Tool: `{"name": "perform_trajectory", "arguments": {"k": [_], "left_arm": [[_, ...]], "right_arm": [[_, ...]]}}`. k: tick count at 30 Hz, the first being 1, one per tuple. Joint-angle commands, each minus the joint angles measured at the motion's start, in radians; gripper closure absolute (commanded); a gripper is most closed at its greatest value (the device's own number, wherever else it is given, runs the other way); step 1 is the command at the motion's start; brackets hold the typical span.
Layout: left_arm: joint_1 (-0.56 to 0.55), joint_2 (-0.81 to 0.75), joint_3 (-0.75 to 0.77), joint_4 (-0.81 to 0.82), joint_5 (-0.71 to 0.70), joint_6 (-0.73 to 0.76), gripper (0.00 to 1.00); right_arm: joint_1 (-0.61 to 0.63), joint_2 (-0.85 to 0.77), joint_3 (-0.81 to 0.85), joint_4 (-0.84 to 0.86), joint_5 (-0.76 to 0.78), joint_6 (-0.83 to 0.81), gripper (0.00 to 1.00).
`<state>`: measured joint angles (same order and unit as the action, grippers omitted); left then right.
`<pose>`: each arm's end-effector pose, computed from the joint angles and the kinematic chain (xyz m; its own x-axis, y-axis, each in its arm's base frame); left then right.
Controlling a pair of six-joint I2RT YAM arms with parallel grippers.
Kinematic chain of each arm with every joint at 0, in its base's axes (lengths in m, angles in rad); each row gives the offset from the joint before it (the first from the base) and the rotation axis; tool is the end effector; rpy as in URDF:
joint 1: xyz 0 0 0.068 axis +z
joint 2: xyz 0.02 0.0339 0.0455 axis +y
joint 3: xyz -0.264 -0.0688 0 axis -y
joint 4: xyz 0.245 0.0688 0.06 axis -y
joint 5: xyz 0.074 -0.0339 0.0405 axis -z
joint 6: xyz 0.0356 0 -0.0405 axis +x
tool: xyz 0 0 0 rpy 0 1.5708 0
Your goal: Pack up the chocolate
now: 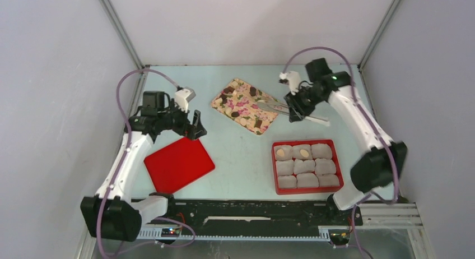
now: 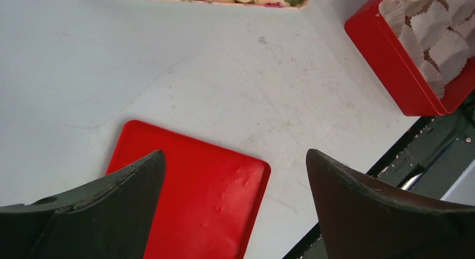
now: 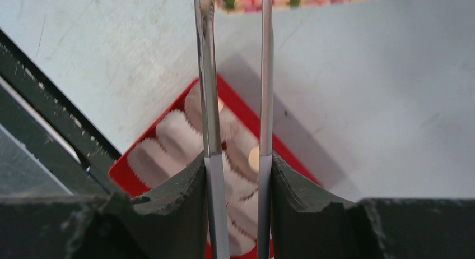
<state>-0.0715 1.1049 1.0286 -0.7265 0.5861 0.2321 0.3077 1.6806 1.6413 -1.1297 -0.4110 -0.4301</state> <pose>0.2203 -0.0355 0.3160 -0.5964 0.2348 -0.7676 0.5959 0.7702 -0.2274 0.3176 0.1159 0.3281 -0.6194 -0.5979 -0.5088 -0.7534 0.6349 0.1712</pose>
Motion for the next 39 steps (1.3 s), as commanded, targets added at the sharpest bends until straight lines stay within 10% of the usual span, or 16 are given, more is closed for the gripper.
{"name": "perform_trajectory", "arguments": {"k": [1,11,22,39], "left_arm": [[-0.083,0.094,0.054,0.025,-0.003,0.027,0.01],[-0.188,0.211,0.17,-0.023,0.01,0.037,0.0],[-0.215,0.203,0.168,-0.025,-0.036,0.035,0.0],[-0.218,0.182,0.16,-0.03,-0.047,0.035,0.0]], "right_arm": [[-0.048,-0.237,-0.174,-0.05,-0.008,-0.032,0.74],[-0.366,-0.605,-0.489,-0.195,0.164,-0.195,0.73],[-0.687,-0.631,-0.569,-0.28,0.156,-0.4,0.73],[-0.762,-0.52,-0.629,-0.187,0.114,-0.413,0.68]]}}
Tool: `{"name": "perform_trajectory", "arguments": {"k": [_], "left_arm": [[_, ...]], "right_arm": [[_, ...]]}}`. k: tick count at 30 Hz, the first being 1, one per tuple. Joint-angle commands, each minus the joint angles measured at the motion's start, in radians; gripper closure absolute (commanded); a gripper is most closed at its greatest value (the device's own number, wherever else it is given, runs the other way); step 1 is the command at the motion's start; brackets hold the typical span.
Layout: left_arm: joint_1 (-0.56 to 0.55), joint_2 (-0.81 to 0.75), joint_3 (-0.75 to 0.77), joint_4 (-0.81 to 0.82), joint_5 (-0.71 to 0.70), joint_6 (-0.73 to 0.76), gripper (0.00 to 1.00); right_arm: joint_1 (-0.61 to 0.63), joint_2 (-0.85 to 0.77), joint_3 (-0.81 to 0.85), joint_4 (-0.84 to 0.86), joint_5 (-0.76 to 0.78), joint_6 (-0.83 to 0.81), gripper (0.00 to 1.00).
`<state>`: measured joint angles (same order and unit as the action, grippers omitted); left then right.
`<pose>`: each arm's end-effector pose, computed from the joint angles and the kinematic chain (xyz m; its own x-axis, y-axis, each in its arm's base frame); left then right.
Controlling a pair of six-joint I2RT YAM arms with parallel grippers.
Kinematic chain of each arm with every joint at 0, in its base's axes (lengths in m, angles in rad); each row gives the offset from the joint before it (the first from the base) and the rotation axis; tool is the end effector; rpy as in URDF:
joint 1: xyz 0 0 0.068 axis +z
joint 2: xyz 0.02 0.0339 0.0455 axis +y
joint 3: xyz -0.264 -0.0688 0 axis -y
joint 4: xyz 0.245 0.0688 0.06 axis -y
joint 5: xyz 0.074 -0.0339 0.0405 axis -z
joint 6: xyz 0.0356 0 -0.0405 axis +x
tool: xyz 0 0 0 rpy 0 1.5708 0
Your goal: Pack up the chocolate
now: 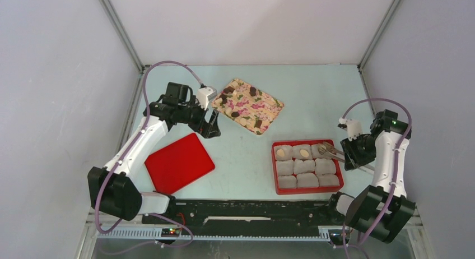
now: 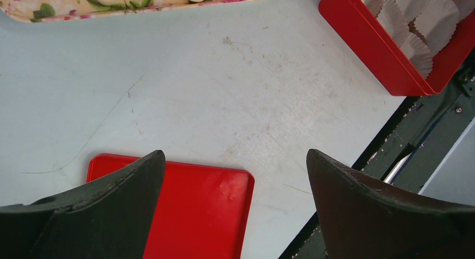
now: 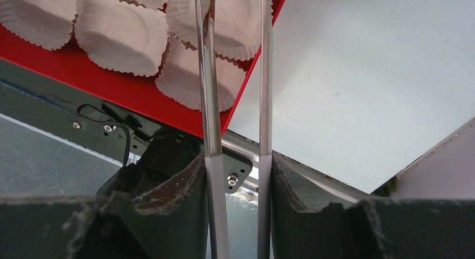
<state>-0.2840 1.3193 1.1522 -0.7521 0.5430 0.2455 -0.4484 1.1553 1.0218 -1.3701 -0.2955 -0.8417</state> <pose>0.2533 -0.0931 0.3045 -0.6090 0.3945 -0.6881 0.7100 0.6579 -0.2511 0.1590 -0.0650 0.2741 -0.8951 -0.3611 -0.2614 -0.4060 0.9025 0.1435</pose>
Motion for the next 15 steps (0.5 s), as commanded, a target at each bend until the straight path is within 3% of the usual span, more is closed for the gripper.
{"name": "perform_trajectory", "arguments": {"k": [1,15], "left_arm": [[-0.004,-0.034,0.035,-0.003,-0.003,0.022,0.0],[-0.004,-0.034,0.025,-0.002,-0.005,0.024,0.0]], "right_arm": [[-0.006,0.006,-0.013,0.063,0.001,-0.001,0.67],[-0.009,0.03,-0.034,0.101,-0.006,0.01,0.59]]}}
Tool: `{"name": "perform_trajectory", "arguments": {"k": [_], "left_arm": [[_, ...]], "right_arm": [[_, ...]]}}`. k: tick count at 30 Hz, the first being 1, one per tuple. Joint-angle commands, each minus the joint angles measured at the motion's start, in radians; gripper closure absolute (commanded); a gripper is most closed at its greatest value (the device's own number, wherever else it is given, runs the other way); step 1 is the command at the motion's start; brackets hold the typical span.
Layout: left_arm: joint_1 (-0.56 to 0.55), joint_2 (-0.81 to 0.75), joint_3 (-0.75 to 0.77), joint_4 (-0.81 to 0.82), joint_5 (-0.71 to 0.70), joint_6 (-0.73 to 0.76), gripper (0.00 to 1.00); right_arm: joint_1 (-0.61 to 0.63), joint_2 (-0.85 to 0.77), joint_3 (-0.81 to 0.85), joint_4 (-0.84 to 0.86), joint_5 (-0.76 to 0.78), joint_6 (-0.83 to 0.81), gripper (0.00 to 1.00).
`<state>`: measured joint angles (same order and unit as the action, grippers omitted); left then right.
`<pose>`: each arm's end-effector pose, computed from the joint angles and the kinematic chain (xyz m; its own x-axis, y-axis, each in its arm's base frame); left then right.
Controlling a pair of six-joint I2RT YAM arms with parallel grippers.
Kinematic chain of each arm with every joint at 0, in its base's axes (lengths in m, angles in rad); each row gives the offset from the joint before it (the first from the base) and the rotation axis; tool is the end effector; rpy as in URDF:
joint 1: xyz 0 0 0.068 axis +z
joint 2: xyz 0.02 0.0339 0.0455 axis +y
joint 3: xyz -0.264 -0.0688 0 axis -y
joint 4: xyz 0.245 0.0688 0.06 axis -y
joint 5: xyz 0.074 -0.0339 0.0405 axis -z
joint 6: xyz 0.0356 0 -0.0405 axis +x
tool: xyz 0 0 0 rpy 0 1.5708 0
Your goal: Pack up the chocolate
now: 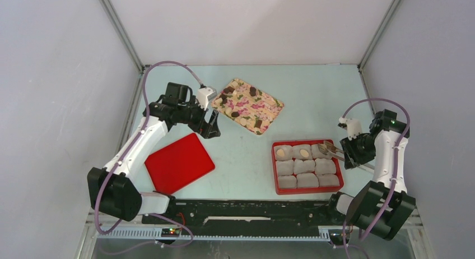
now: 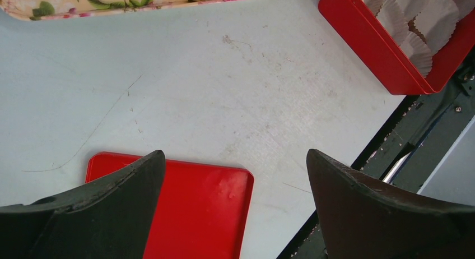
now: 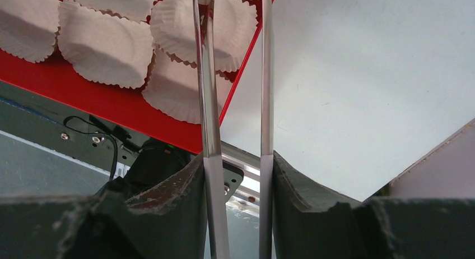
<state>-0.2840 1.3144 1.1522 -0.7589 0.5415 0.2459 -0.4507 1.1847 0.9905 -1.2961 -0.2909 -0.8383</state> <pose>0.2519 -0.0926 0.3053 -0.6101 0.3954 -0.6867 0.7093 0.6588 -0.2508 0.1676 -0.0698 0.2619 -0.8948 -0.3583 -0.2663 -0.4019 0.9062 0.1314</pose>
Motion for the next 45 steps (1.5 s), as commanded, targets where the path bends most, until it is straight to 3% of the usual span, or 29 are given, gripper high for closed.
{"name": "perform_trajectory", "arguments": {"k": [1,11,16,19,22,27,32,38,45], "left_arm": [[-0.004,-0.029,0.024,0.004,-0.003,0.023,0.0],[-0.006,-0.038,0.017,-0.002,0.01,0.028,0.0],[-0.006,-0.048,0.017,-0.007,0.004,0.036,0.0],[-0.006,-0.054,0.01,-0.005,-0.005,0.045,0.0],[-0.006,-0.068,0.002,-0.005,-0.02,0.054,0.0],[-0.004,-0.118,-0.025,-0.008,-0.057,0.072,0.0],[-0.004,-0.175,-0.063,0.003,-0.12,0.077,0.0],[0.001,-0.226,-0.054,0.0,-0.161,0.083,0.0],[0.0,-0.228,-0.064,-0.001,-0.153,0.082,0.0]], "right_arm": [[-0.006,0.001,-0.004,0.027,-0.011,0.007,0.57],[-0.009,-0.048,0.005,0.002,-0.02,0.011,0.54],[0.007,-0.117,0.119,-0.113,-0.099,0.009,0.55],[0.089,-0.125,0.182,-0.124,-0.135,0.055,0.55],[0.264,-0.082,0.221,-0.047,-0.107,0.154,0.55],[0.572,0.096,0.32,0.085,-0.041,0.288,0.56],[0.761,0.354,0.49,0.142,-0.028,0.316,0.54],[0.854,0.687,0.789,0.099,-0.065,0.331,0.53],[0.919,0.878,1.0,0.052,-0.072,0.346,0.52]]}}
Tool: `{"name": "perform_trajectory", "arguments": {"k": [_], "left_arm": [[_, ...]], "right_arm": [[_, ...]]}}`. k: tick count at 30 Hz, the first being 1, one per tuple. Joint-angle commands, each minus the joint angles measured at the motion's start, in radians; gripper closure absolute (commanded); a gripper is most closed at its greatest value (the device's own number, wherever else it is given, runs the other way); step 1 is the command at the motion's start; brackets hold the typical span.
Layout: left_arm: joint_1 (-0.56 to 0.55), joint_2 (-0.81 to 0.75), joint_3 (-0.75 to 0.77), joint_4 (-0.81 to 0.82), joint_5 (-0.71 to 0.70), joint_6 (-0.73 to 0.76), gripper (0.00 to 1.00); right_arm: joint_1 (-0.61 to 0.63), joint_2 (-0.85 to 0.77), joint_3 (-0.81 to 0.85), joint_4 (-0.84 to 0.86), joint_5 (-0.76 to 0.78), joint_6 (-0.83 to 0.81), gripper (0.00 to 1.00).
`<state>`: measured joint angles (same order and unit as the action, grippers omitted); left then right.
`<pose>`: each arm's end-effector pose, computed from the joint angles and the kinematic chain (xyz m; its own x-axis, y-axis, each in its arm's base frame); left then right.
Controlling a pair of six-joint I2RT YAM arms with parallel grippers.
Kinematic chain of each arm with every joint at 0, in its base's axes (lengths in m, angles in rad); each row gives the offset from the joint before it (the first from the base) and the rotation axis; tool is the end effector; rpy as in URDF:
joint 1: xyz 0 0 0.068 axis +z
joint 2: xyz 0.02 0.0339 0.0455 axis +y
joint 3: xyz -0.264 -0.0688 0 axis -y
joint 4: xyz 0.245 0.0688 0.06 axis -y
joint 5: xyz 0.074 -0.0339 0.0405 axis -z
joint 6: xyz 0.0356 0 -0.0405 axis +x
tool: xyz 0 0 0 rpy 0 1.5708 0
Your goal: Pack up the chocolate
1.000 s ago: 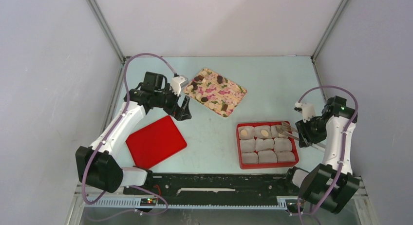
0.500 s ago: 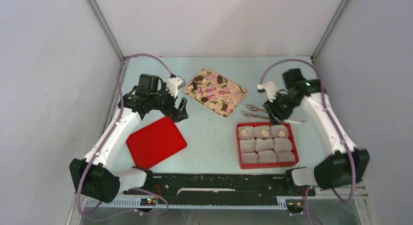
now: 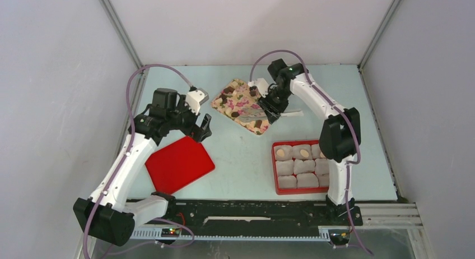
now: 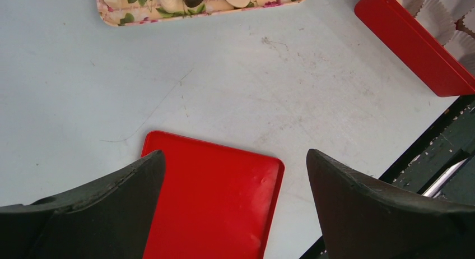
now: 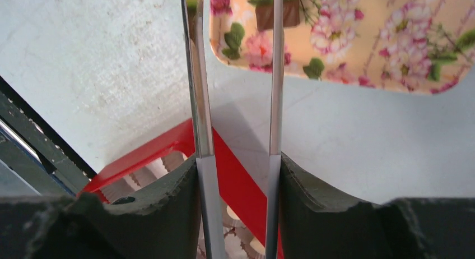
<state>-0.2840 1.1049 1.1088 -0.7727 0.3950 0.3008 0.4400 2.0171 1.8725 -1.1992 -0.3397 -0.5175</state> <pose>0.2102 -0.0756 0.3360 -0.4822 0.4256 -0.7657 0.6983 0.7145 -0.0426 0.3652 0.1850 0.2709 -0.5339 -0.7669 -0.3562 -0.8441 0.5083 0.1708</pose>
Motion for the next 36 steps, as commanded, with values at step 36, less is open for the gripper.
{"name": "perform_trajectory", "arguments": {"k": [36], "left_arm": [[0.0,0.011,-0.032,0.023,0.011,0.033,0.0]], "right_arm": [[0.003,0.075,0.108,-0.021,-0.012,0.083,0.76]]}}
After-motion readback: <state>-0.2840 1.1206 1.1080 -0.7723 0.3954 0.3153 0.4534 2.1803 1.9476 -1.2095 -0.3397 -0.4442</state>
